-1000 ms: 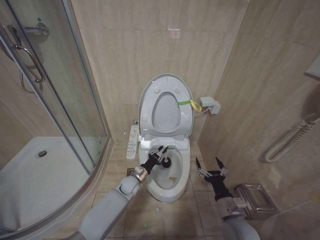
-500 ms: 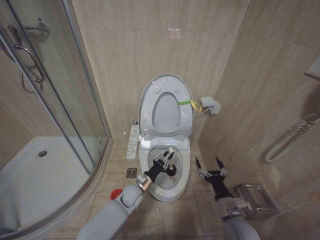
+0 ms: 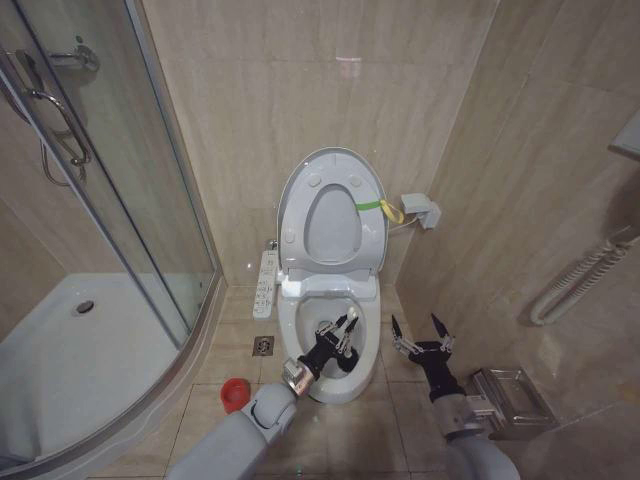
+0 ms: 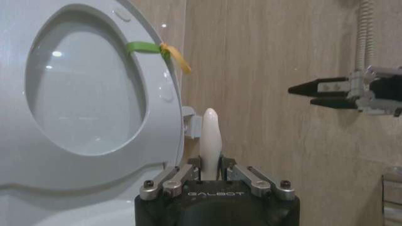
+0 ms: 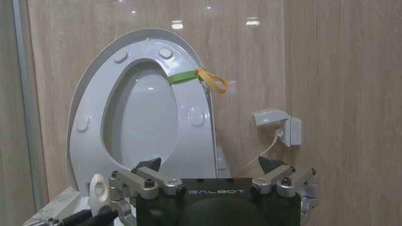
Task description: Open the toilet lid, clean the toilet bowl with a toilet brush, close the toilet lid, and flush.
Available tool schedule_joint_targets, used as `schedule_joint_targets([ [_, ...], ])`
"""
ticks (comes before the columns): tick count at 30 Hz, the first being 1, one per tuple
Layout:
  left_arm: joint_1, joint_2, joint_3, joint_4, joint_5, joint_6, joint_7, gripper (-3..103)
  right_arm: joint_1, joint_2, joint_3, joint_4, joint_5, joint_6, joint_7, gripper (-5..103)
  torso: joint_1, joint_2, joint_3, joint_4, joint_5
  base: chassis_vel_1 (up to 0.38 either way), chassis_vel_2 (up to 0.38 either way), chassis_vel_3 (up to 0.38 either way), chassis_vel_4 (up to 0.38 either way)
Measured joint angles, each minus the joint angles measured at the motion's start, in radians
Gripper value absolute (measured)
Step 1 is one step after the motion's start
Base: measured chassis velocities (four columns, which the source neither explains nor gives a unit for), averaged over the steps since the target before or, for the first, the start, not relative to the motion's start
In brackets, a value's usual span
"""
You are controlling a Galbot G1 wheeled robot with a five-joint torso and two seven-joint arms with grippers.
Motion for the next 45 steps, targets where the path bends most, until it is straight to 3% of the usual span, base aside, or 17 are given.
schedule_joint_targets([
  [5, -0.008, -0.006, 0.001, 0.038, -0.008, -0.007, 0.007, 19, 0.0, 0.0, 0.0, 0.0, 0.0, 0.0, 0.0, 100, 0.0, 0.0, 0.0, 0.0, 0.0, 0.0, 0.0, 0.0, 0.0],
  [12, -0.045, -0.02, -0.032, 0.17, 0.008, -0.059, 0.024, 19, 0.0, 0.0, 0.0, 0.0, 0.0, 0.0, 0.0, 100, 0.0, 0.0, 0.0, 0.0, -0.0002, 0.0, 0.0, 0.0, 0.0],
  [18, -0.034, -0.009, -0.04, 0.098, 0.008, -0.053, 0.018, 19, 0.0, 0.0, 0.0, 0.0, 0.0, 0.0, 0.0, 100, 0.0, 0.0, 0.0, -0.0001, -0.0001, 0.0, 0.0, 0.0, 0.0],
  [22, 0.016, 0.008, -0.027, -0.025, 0.034, -0.016, 0.0, 19, 0.0, 0.0, 0.0, 0.0, 0.0, 0.0, 0.0, 100, 0.0, 0.0, 0.0, -0.0001, -0.0001, 0.0, 0.0, 0.0, 0.0],
  [31, 0.048, 0.003, -0.026, -0.073, 0.07, -0.004, -0.017, 19, 0.0, 0.0, 0.0, 0.0, 0.0, 0.0, 0.0, 100, 0.0, 0.0, 0.0, 0.0, 0.0, 0.0, 0.0, 0.0, 0.0],
  [38, 0.028, -0.014, -0.03, 0.017, 0.069, -0.026, -0.015, 19, 0.0, 0.0, 0.0, 0.0, 0.0, 0.0, 0.0, 100, 0.0, 0.0, 0.0, 0.0, -0.0001, 0.0, 0.0, 0.0, 0.0],
  [45, -0.029, -0.024, -0.046, 0.148, 0.026, -0.081, 0.033, 19, 0.0, 0.0, 0.0, 0.0, 0.0, 0.0, 0.0, 100, 0.0, 0.0, 0.0, 0.0001, 0.0, 0.0, 0.0, 0.0, 0.0],
])
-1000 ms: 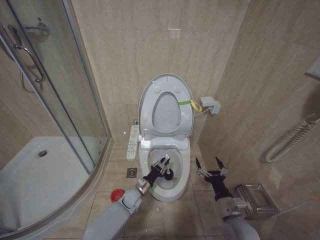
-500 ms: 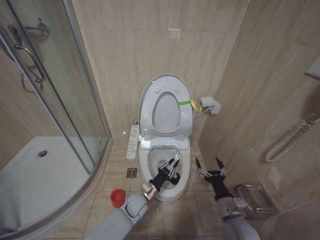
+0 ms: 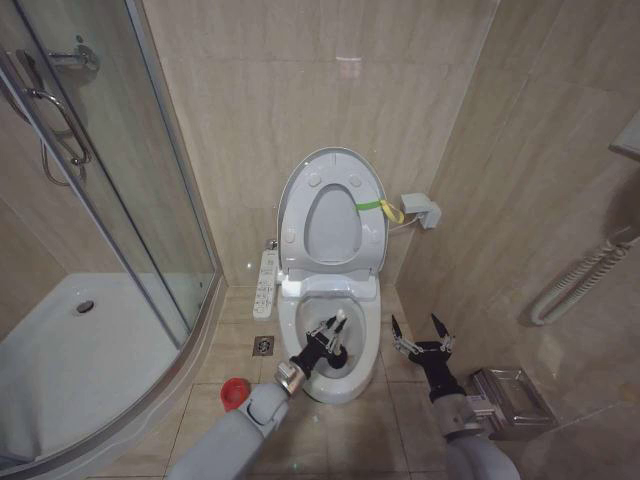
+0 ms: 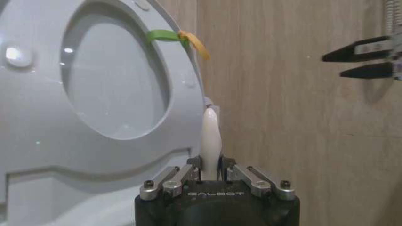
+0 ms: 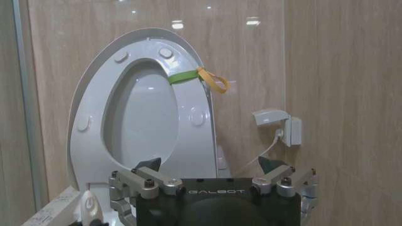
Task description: Open the toilet lid, clean the toilet bowl with a toilet brush, close the toilet lid, and flush.
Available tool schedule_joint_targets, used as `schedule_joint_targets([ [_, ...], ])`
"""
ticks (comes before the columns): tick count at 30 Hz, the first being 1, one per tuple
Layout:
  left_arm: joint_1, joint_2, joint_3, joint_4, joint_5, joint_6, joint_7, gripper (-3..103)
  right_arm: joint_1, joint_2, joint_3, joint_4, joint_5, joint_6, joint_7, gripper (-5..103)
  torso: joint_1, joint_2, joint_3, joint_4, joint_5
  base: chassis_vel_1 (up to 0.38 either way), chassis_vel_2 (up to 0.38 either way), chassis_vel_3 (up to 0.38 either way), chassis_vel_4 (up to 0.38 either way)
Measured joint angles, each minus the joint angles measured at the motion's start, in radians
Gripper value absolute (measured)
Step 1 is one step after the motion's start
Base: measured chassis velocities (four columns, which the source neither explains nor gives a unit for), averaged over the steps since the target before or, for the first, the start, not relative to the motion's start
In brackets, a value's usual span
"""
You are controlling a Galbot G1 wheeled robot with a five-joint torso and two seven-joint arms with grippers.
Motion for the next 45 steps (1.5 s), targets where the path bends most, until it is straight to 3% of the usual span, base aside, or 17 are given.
schedule_joint_targets([
  [2, -0.024, -0.009, -0.002, 0.033, -0.023, -0.036, 0.025, 19, 0.0, 0.0, 0.0, 0.0, 0.0, 0.0, 0.0, 100, 0.0, 0.0, 0.0, 0.0, 0.0, 0.0, 0.0, 0.0, 0.0],
  [5, -0.03, -0.009, 0.0, 0.01, -0.036, -0.043, 0.034, 19, 0.0, 0.0, 0.0, 0.0, 0.0, 0.0, 0.0, 100, 0.0, 0.0, 0.0, 0.0, 0.0001, 0.0, 0.0, 0.0, 0.0],
  [8, -0.005, 0.001, 0.021, -0.102, -0.028, -0.01, 0.013, 19, 0.0, 0.0, 0.0, 0.0, 0.0, 0.0, 0.0, 100, 0.0, 0.0, 0.0, -0.0002, 0.0001, 0.0, 0.0, 0.0, 0.0],
  [15, 0.058, 0.002, 0.044, -0.173, 0.024, 0.025, -0.024, 19, 0.0, 0.0, 0.0, 0.0, 0.0, 0.0, 0.0, 100, 0.0, 0.0, 0.0, 0.0002, 0.0001, 0.0, 0.0, 0.0, 0.0],
  [24, 0.043, -0.039, 0.057, -0.006, 0.027, -0.04, 0.007, 19, 0.0, 0.0, 0.0, 0.0, 0.0, 0.0, 0.0, 100, 0.0, 0.0, 0.0, -0.0001, 0.0001, 0.0, 0.0, 0.0, 0.0],
  [32, -0.038, -0.054, 0.058, 0.056, -0.01, -0.059, 0.035, 19, 0.0, 0.0, 0.0, 0.0, 0.0, 0.0, 0.0, 100, 0.0, 0.0, 0.0, -0.0002, -0.0001, 0.0, 0.0, 0.0, 0.0],
  [39, -0.035, -0.028, 0.059, -0.07, -0.009, -0.03, 0.008, 19, 0.0, 0.0, 0.0, 0.0, 0.0, 0.0, 0.0, 100, 0.0, 0.0, 0.0, -0.0002, 0.0, 0.0, 0.0, 0.0, 0.0],
  [45, 0.047, -0.001, 0.067, -0.154, 0.023, -0.019, -0.005, 19, 0.0, 0.0, 0.0, 0.0, 0.0, 0.0, 0.0, 100, 0.0, 0.0, 0.0, 0.0002, 0.0, 0.0, 0.0, 0.0, 0.0],
])
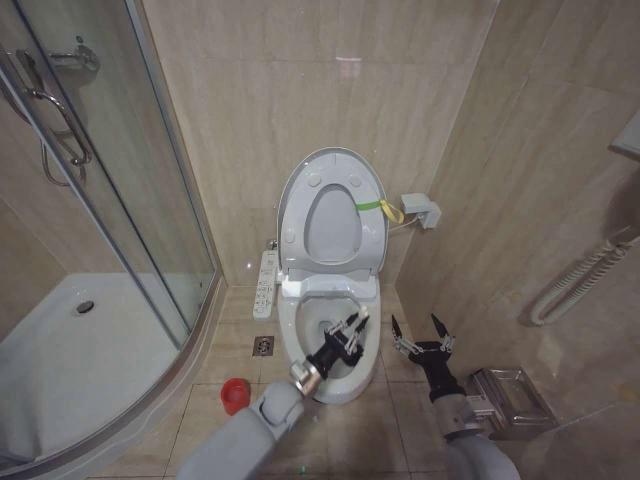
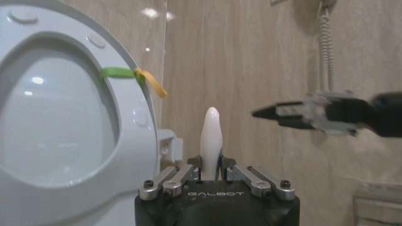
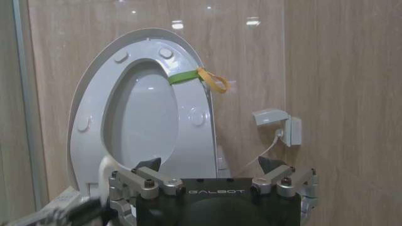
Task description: Open the toilet lid, clean the toilet bowl with a toilet brush, close the toilet lid, and flush.
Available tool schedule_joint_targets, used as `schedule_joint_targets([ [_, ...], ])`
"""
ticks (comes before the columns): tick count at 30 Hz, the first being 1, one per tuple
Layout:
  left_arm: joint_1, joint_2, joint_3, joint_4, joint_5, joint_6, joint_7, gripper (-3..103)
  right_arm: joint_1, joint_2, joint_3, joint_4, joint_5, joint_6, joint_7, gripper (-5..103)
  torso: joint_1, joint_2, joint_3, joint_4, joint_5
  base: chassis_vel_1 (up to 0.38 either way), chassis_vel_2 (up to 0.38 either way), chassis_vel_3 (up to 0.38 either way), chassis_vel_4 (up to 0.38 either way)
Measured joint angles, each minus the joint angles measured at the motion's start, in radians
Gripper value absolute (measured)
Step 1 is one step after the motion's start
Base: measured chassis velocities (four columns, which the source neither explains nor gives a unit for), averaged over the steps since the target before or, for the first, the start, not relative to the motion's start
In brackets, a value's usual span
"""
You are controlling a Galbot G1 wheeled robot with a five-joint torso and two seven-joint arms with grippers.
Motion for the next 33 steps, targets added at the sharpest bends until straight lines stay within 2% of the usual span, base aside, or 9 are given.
schedule_joint_targets([
  [7, 0.016, -0.013, -0.005, 0.077, 0.007, -0.048, 0.027, 19, 0.0, 0.0, 0.0, 0.0, 0.0, 0.0, 0.0, 100, 0.0, 0.0, 0.0, -0.0002, 0.0, 0.0, 0.0, 0.0, 0.0],
  [10, -0.011, -0.027, -0.01, 0.142, -0.013, -0.071, 0.045, 19, 0.0, 0.0, 0.0, 0.0, 0.0, 0.0, 0.0, 100, 0.0, 0.0, 0.0, -0.0004, 0.0, 0.0, 0.0, 0.0, 0.0],
  [17, -0.075, -0.033, -0.033, 0.193, -0.054, -0.084, 0.071, 19, 0.0, 0.0, 0.0, 0.0, 0.0, 0.0, 0.0, 100, 0.0, 0.0, 0.0, -0.0004, -0.0001, 0.0, 0.0, 0.0, 0.0],
  [22, -0.094, -0.026, -0.069, 0.15, -0.061, -0.085, 0.069, 19, 0.0, 0.0, 0.0, 0.0, 0.0, 0.0, 0.0, 100, 0.0, 0.0, 0.0, -0.0003, 0.0, 0.0, 0.0, 0.0, 0.0],
  [27, -0.031, -0.004, -0.066, 0.068, -0.061, -0.077, 0.065, 19, 0.0, 0.0, 0.0, 0.0, 0.0, 0.0, 0.0, 100, 0.0, 0.0, 0.0, -0.0002, -0.0001, 0.0, 0.0, 0.0, 0.0],
  [33, 0.007, -0.012, -0.046, 0.103, -0.059, -0.114, 0.092, 19, 0.0, 0.0, 0.0, 0.0, 0.0, 0.0, 0.0, 100, 0.0, 0.0, 0.0, -0.0002, 0.0, 0.0, 0.0, 0.0, 0.0],
])
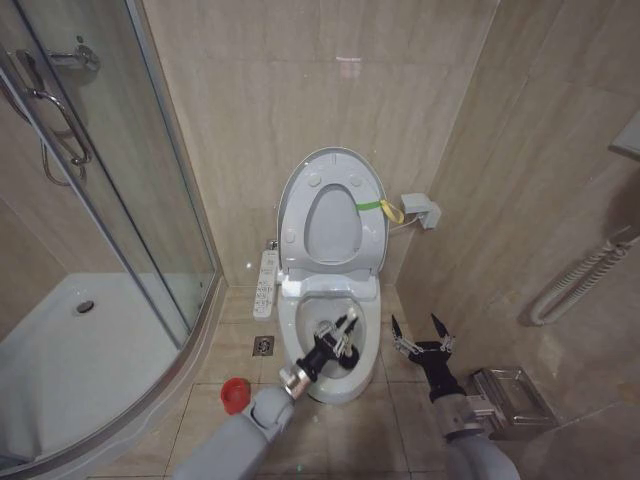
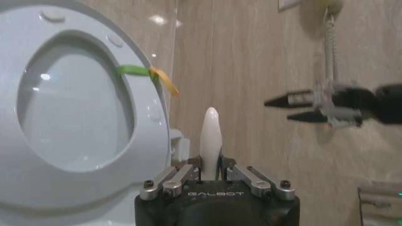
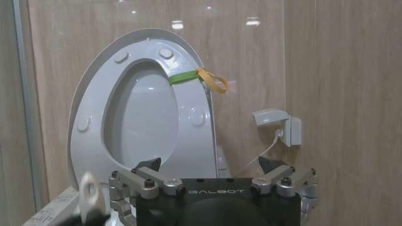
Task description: Open the toilet lid, clean the toilet bowl with a toilet brush, close the toilet lid, and flush.
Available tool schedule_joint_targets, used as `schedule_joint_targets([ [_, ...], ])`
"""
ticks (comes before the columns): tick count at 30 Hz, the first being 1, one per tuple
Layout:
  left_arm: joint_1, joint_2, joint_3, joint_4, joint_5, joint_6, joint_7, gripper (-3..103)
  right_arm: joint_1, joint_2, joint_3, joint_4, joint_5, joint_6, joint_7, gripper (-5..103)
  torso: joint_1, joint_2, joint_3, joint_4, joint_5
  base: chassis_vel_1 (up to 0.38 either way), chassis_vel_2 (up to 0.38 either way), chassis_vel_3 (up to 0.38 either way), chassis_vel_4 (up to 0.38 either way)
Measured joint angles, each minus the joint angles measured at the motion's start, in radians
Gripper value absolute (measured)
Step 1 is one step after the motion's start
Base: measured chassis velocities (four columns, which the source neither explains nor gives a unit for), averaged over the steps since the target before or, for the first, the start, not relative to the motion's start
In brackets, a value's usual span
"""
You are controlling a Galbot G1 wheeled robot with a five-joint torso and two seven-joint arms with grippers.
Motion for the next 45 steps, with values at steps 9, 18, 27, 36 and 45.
schedule_joint_targets([
  [9, -0.074, -0.032, 0.003, 0.164, -0.037, -0.043, 0.028, 19, 0.0, 0.0, 0.0, 0.0, 0.0, 0.0, 0.0, 100, 0.0, 0.0, 0.0, -0.0003, -0.0001, 0.0, 0.0, 0.0, 0.0],
  [18, -0.162, -0.018, -0.039, 0.209, -0.063, -0.041, 0.028, 19, 0.0, 0.0, 0.0, 0.0, 0.0, 0.0, 0.0, 100, 0.0, 0.0, 0.0, 0.0, -0.0001, 0.0, 0.0, 0.0, 0.0],
  [27, -0.215, -0.018, -0.068, 0.305, -0.084, -0.035, 0.029, 19, 0.0, 0.0, 0.0, 0.0, 0.0, 0.0, 0.0, 100, 0.0, 0.0, 0.0, 0.0, -0.0001, 0.0, 0.0, 0.0, 0.0],
  [36, -0.25, -0.052, -0.062, 0.398, -0.154, -0.045, 0.156, 19, 0.0, 0.0, 0.0, 0.0, 0.0, 0.0, 0.0, 100, 0.0, 0.0, 0.0, -0.0003, 0.0, 0.0, 0.0, 0.0, 0.0],
  [45, -0.265, -0.099, -0.056, 0.494, -0.167, -0.058, 0.224, 19, 0.0, 0.0, 0.0, 0.0, 0.0, 0.0, 0.0, 100, 0.0, 0.0, 0.0, -0.0001, 0.0001, 0.0, 0.0, 0.0, 0.0],
])
